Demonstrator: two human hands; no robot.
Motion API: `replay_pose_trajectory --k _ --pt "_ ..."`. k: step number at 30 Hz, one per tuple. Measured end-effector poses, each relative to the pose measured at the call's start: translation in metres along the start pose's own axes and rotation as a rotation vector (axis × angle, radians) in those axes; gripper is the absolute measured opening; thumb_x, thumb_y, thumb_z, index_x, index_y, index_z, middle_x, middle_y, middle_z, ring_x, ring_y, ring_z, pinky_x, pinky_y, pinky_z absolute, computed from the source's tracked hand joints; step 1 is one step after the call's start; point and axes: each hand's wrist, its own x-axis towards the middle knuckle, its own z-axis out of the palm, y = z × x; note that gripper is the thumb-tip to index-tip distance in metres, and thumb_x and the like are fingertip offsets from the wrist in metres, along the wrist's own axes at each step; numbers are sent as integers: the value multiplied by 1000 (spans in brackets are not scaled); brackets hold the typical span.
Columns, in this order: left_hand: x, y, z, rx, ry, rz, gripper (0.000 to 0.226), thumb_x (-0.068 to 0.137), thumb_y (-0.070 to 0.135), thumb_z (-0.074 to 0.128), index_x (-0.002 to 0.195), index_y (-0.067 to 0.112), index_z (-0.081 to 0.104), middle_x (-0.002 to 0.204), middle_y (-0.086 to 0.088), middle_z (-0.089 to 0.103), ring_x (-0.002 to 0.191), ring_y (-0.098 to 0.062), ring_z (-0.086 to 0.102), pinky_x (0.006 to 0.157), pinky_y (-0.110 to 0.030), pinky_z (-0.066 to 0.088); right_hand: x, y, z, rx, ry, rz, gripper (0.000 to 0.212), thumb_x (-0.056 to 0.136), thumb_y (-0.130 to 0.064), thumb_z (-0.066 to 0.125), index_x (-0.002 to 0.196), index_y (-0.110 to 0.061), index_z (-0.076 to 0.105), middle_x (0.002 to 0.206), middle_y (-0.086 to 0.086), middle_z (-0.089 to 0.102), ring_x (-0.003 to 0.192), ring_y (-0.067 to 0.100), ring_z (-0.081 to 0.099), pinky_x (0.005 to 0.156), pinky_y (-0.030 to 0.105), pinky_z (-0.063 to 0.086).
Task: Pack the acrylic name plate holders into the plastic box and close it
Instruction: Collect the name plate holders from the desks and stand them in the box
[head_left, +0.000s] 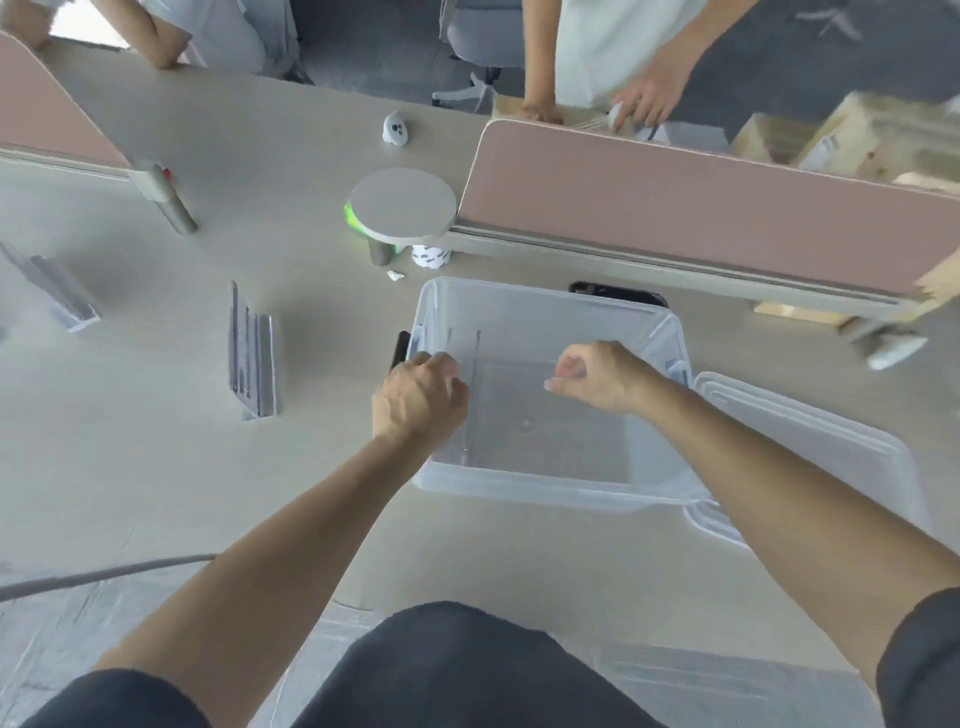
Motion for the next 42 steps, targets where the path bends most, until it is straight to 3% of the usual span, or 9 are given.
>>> replay_pose_trajectory --k 4,7,10,14,17,23,32,42 --pt "-12 22 15 -156 -122 126 23 81 28 48 93 23 66 94 -2 71 89 -31 65 73 -34 53 -70 16 0 49 95 177 24 87 -43 69 86 -20 62 97 0 67 94 20 62 79 27 45" --pt "-35 47 32 -238 -272 203 18 81 28 53 92 25 68 91 -1 73 90 -30 66 76 -34 54 -119 37 5 138 201 301 21 84 -42 70 85 -21 68 94 -3 70 93 18 65 86 31 51" --pt "-56 76 49 -288 -369 286 16 80 28 53 89 29 67 89 4 72 90 -26 66 77 -32 54 -165 57 5 193 245 398 13 84 -38 69 77 -28 66 87 -8 67 88 16 64 77 26 47" --pt "-75 124 66 -321 -451 390 20 83 27 50 93 32 66 91 14 68 86 -16 64 72 -26 47 -219 93 3 283 339 480 18 84 -42 69 90 -25 70 91 -10 67 89 14 65 67 26 49" --pt "-89 162 81 -326 -513 464 22 84 26 51 99 31 66 93 13 68 86 -14 64 71 -23 44 -256 129 -1 330 407 553 19 83 -47 68 92 -29 69 95 -12 66 89 11 65 74 30 54" --pt "-123 255 128 -295 -585 549 20 85 25 53 98 31 67 90 16 67 88 -10 64 74 -24 47 -326 224 -9 450 519 614 15 84 -43 67 93 -31 71 100 -11 67 94 9 64 78 31 54" --pt "-192 415 209 -267 -636 570 19 87 21 56 100 27 68 88 16 63 86 -10 63 73 -23 43 -425 389 -31 544 612 612 15 85 -41 69 90 -27 72 92 -13 68 88 5 64 70 24 48" --pt "-199 514 278 -248 -718 563 14 86 28 56 92 36 66 88 17 65 86 -7 64 78 -25 47 -428 510 -59 535 588 606 18 87 -41 67 94 -25 72 97 -9 69 90 8 65 61 16 44"
